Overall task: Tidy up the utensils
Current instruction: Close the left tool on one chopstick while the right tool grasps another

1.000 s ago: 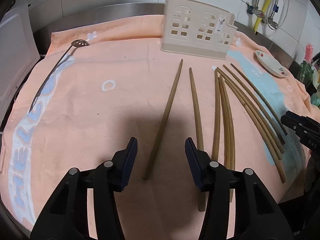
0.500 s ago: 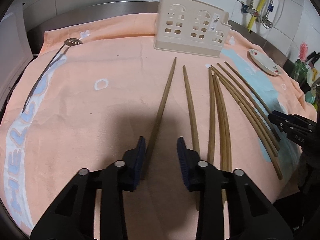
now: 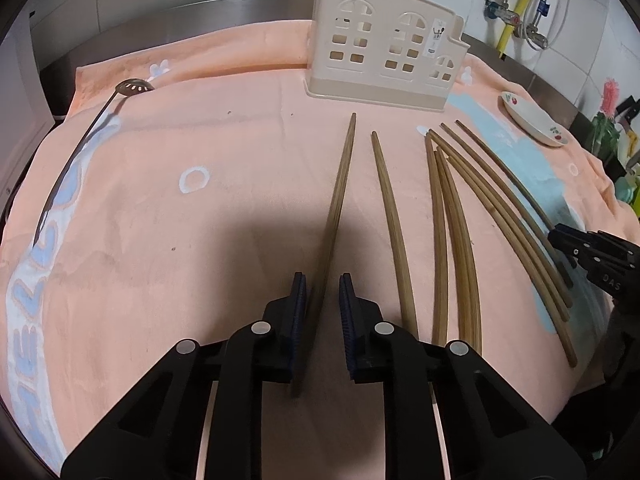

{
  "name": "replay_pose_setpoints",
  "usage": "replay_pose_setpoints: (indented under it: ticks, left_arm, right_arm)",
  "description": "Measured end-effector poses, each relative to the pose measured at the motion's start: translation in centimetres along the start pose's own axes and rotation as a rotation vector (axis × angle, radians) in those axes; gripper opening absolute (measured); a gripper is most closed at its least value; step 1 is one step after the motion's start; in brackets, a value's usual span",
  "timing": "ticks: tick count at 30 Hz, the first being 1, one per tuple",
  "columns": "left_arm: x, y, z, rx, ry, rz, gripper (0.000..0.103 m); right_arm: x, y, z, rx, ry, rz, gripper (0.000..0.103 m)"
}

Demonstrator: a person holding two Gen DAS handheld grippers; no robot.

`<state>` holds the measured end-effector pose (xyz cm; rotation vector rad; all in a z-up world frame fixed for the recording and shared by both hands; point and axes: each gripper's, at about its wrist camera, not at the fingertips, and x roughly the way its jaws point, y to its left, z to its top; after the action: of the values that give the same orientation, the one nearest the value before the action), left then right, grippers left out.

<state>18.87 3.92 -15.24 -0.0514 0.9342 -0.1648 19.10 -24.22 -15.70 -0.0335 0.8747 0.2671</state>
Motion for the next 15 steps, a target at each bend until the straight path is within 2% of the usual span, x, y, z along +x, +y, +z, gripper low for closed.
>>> replay_pose_setpoints:
  ticks: [9,15]
  left_arm:
    - [0.27,-0.41,0.4,0.079,0.061,0.021,0.012]
    - [0.46,-0.9,0.92,0.095,0.095,0.043,0.006]
  right_arm:
    - [0.07,0.0,0.06,0.005,0.002,-0.008,0.02]
    - [0.16,0.05,0.02,-0.013,-0.001,-0.033,0.01]
